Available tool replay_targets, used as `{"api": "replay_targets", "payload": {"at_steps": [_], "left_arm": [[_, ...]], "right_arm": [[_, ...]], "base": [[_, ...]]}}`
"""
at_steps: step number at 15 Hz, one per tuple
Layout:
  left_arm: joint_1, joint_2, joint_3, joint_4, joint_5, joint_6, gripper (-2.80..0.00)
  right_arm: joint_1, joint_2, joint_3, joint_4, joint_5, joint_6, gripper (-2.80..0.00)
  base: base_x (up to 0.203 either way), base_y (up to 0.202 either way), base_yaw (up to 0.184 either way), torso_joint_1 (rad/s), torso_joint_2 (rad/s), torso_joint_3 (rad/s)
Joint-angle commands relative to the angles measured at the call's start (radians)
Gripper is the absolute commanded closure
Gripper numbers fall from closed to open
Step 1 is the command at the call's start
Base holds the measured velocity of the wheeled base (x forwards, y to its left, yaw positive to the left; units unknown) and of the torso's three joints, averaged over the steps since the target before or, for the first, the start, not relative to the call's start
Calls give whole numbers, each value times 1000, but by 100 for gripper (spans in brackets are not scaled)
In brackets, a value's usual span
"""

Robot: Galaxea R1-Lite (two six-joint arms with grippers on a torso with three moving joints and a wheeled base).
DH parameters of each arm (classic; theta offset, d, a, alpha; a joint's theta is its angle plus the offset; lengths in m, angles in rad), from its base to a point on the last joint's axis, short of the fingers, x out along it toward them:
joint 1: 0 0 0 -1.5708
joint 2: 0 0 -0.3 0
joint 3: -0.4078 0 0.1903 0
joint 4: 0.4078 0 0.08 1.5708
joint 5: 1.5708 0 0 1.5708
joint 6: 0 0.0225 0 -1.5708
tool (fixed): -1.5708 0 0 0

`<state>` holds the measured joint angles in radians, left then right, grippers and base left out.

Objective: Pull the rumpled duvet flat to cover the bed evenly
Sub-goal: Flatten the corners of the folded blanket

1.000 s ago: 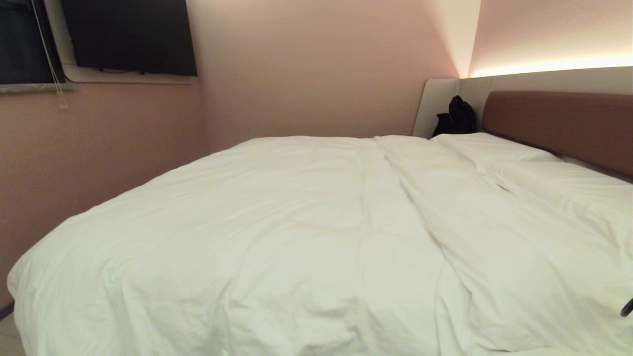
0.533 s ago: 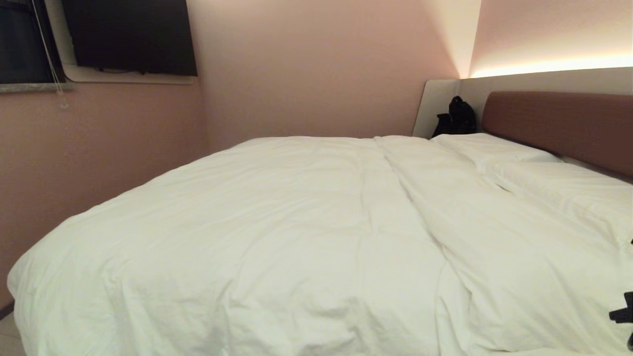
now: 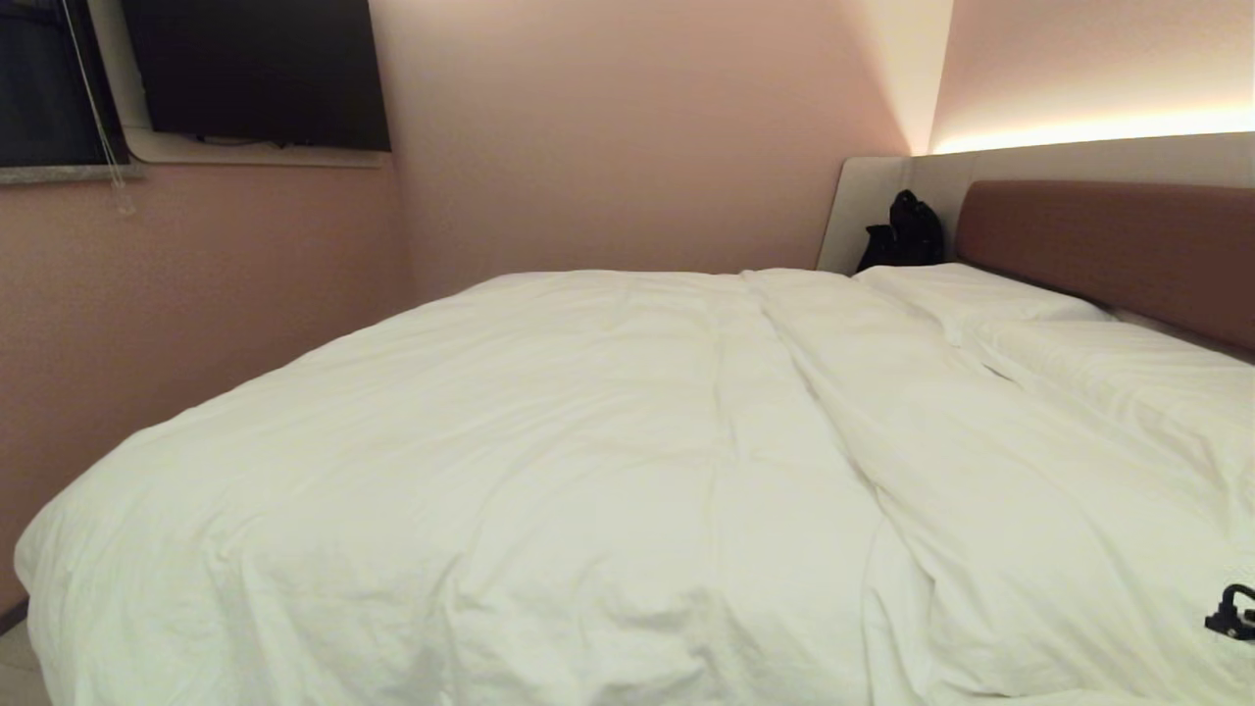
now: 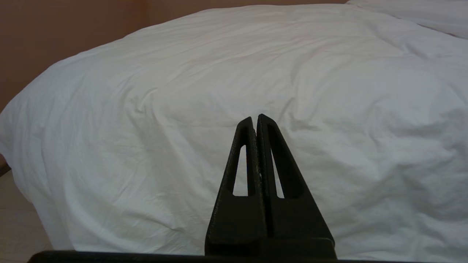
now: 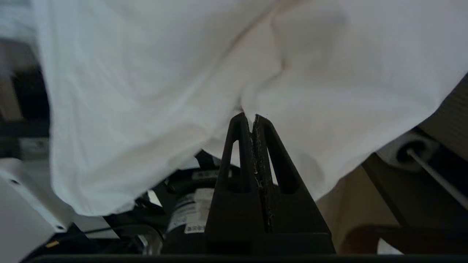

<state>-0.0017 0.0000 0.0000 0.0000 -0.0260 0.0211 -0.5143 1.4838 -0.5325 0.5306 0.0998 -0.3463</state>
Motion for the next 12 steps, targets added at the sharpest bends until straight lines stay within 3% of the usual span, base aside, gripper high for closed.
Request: {"api": "replay_targets", "payload": {"at_steps": [1,7,12], "left_arm": [[0,0,0,0,0,0,0],[0,0,0,0,0,0,0],[0,0,0,0,0,0,0]], "right_arm": [[0,92,14,-161,-80,-42,0],[-1,295,9,-439,-130,-48,0],[-1,448,2,-629,-237,-42,0]], "base": [[0,0,0,0,0,0],[0,0,0,0,0,0],[0,0,0,0,0,0]]}}
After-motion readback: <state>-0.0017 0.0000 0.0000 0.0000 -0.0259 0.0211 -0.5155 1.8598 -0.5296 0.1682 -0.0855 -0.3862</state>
